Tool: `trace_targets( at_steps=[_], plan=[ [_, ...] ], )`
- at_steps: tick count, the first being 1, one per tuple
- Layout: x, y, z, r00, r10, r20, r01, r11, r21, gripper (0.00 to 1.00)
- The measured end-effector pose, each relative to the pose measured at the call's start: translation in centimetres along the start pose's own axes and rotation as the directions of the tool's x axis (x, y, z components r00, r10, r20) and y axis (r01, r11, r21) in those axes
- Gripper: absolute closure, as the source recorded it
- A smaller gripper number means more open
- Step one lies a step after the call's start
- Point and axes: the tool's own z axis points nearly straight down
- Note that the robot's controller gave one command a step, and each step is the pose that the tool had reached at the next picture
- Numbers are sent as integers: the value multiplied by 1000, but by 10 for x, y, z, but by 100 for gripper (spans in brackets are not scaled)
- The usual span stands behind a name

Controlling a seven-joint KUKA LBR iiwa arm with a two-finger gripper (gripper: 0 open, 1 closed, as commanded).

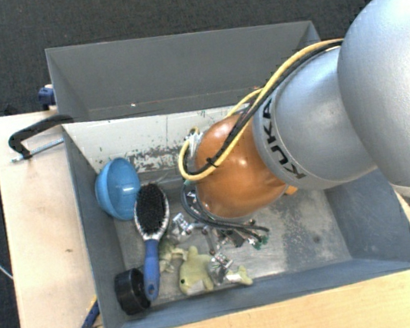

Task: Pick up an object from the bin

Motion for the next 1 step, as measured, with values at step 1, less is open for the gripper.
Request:
trace_targets(
  at_steps=[1],
  plan=[
    [-1,3,-1,992,-126,4,126,992,2,0]
  ],
)
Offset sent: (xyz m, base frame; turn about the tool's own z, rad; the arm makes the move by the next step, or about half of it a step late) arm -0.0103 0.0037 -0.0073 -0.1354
